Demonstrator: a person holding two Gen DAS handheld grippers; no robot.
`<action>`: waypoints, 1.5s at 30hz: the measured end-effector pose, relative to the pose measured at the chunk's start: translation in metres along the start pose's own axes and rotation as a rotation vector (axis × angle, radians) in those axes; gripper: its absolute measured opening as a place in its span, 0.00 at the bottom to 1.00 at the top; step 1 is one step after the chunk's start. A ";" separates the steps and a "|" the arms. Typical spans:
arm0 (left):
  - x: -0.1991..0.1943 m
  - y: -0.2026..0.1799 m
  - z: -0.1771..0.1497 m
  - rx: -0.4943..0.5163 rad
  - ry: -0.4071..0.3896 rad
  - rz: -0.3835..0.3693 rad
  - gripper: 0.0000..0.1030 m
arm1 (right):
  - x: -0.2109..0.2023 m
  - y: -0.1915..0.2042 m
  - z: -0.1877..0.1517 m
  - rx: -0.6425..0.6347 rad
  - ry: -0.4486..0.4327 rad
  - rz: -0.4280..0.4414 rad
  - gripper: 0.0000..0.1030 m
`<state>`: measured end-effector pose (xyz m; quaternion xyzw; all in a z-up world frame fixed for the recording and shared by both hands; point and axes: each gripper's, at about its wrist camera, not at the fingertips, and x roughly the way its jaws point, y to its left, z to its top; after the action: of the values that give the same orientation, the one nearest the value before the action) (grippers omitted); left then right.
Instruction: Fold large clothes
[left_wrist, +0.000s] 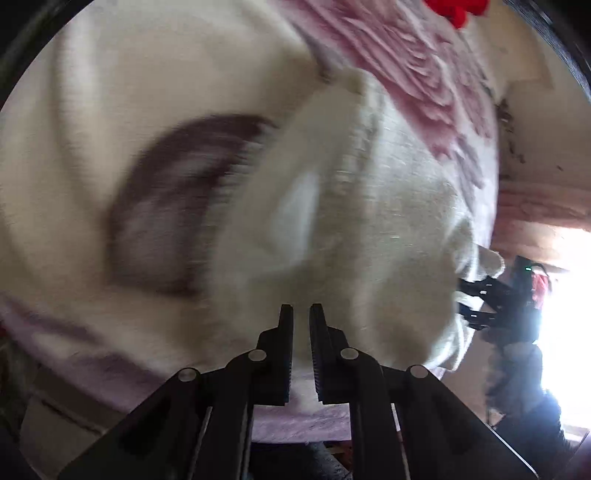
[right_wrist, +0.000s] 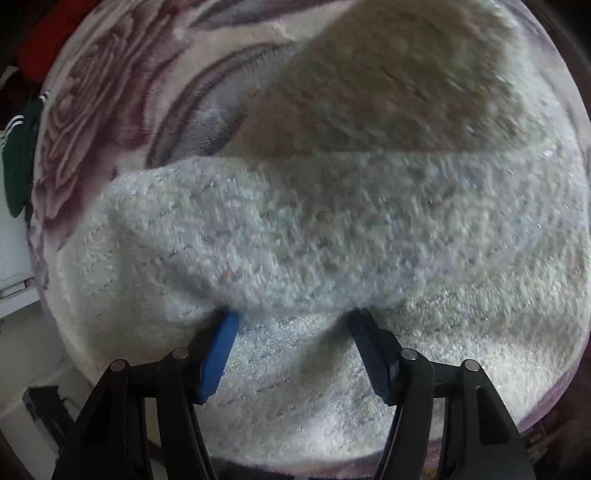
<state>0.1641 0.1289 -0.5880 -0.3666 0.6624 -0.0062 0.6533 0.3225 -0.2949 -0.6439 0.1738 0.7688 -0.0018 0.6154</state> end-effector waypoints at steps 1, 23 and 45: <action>-0.007 0.002 -0.002 -0.012 -0.011 -0.002 0.09 | -0.004 0.003 0.002 -0.001 0.010 -0.010 0.65; 0.019 0.029 -0.048 0.171 0.064 0.062 0.00 | -0.024 -0.058 -0.062 0.217 0.009 0.056 0.66; 0.131 -0.013 -0.091 -0.484 -0.102 -0.647 0.27 | -0.035 -0.093 -0.074 0.272 -0.104 0.320 0.65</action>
<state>0.1073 0.0116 -0.6812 -0.6991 0.4617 -0.0374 0.5447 0.2335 -0.3758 -0.6126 0.3749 0.6911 -0.0167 0.6177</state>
